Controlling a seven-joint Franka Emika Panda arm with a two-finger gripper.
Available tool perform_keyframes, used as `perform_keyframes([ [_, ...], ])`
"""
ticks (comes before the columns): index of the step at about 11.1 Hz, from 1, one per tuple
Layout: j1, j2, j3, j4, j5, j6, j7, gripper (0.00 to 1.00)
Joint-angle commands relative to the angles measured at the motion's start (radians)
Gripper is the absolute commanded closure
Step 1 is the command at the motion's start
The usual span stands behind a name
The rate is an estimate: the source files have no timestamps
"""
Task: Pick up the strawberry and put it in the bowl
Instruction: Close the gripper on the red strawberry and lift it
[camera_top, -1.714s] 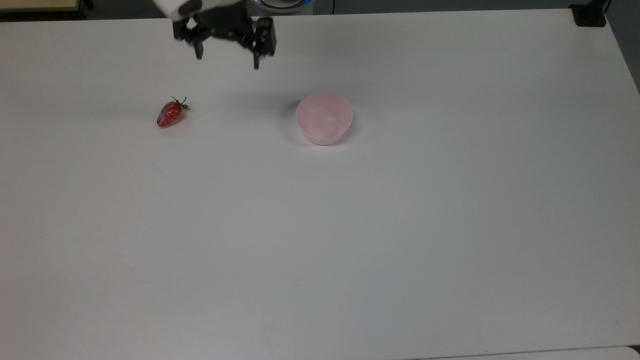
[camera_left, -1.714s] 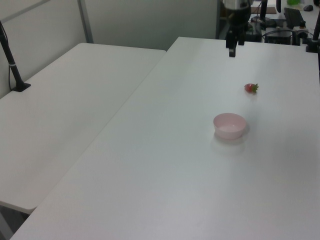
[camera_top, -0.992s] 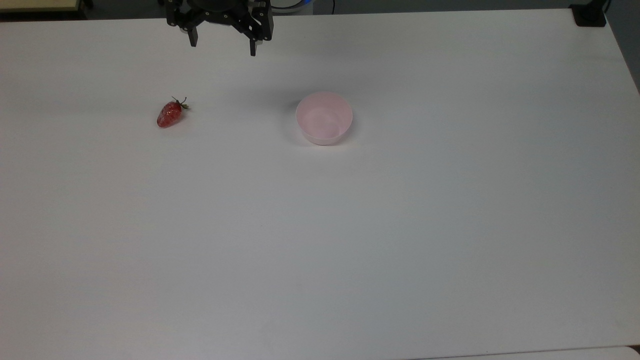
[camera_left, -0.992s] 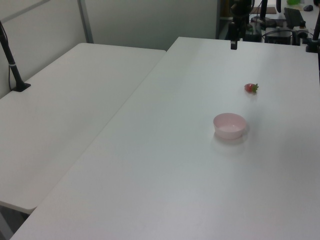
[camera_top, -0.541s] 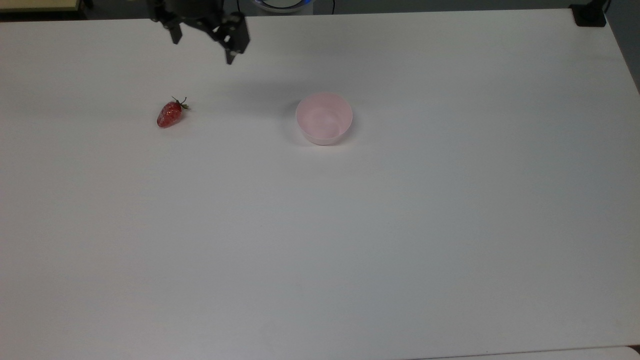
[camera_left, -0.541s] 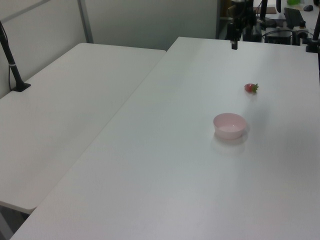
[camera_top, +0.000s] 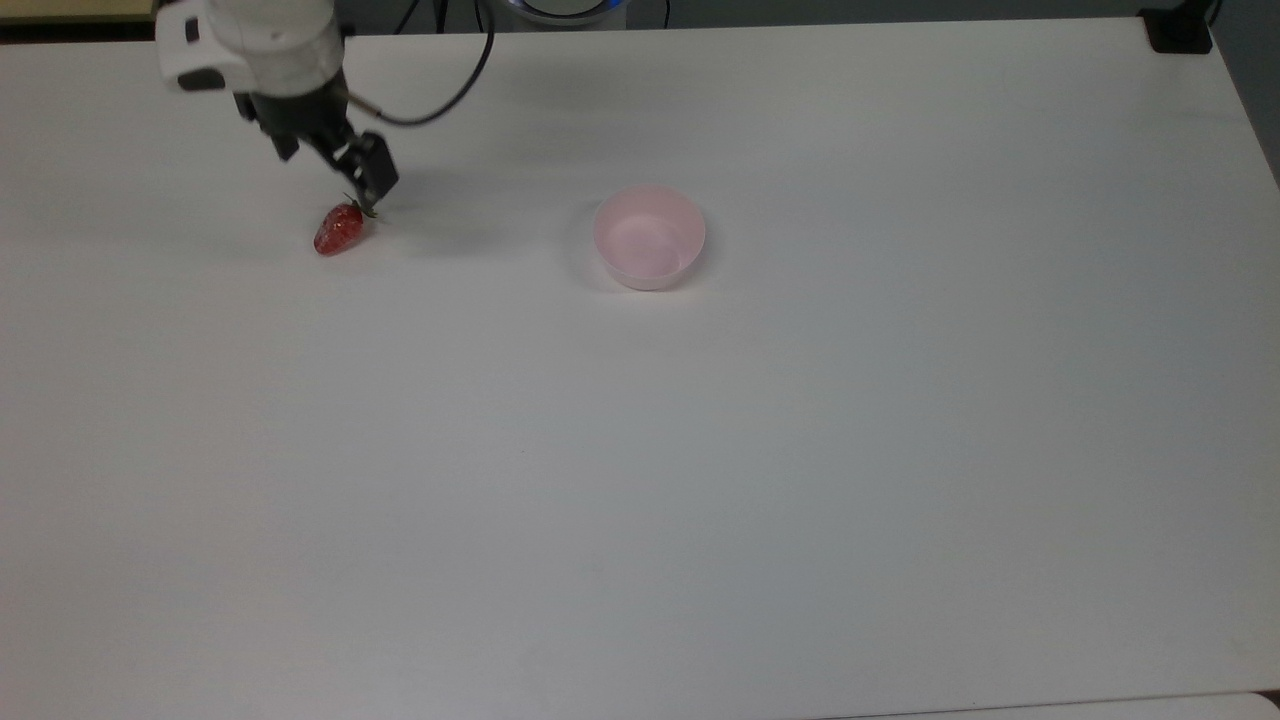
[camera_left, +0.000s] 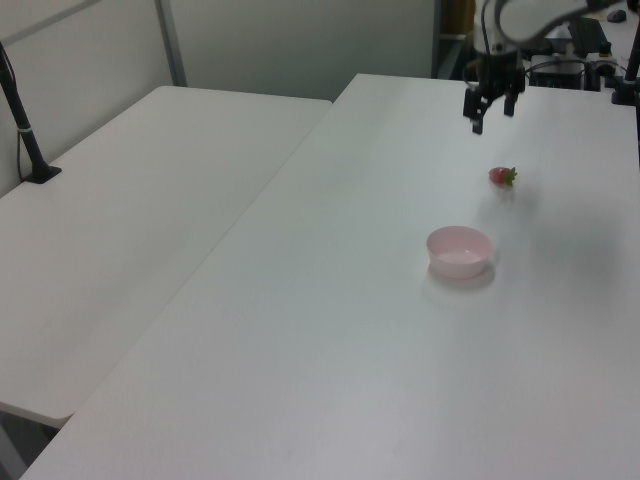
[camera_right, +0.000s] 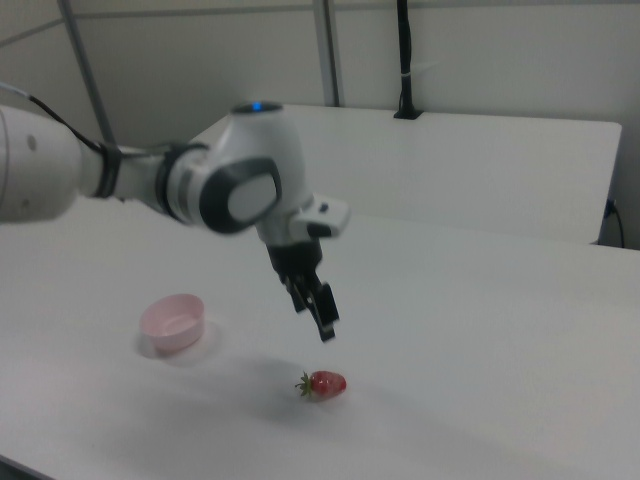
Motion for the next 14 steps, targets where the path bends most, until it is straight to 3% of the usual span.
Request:
perform_keyframes([
  [1,0.016,0.028,-0.067,-0.130,-0.005,0.221,0.061,0.00],
  [4,0.013,0.058,-0.070,-0.156,-0.003,0.243,0.061,0.00],
  [6,0.013,0.070,-0.070,-0.230,-0.003,0.360,0.069,0.04],
  [8,0.020,0.090,-0.070,-0.242,-0.003,0.425,0.122,0.06],
  [9,0.017,0.090,-0.070,-0.242,-0.003,0.427,0.116,0.26],
  [11,0.013,0.088,-0.070,-0.242,-0.003,0.427,0.110,0.40],
  [12,0.011,0.087,-0.070,-0.241,0.000,0.427,0.101,0.55],
  [13,0.009,0.082,-0.070,-0.239,0.000,0.422,0.080,0.76],
  [14,0.006,0.079,-0.070,-0.239,0.006,0.419,0.066,0.86],
])
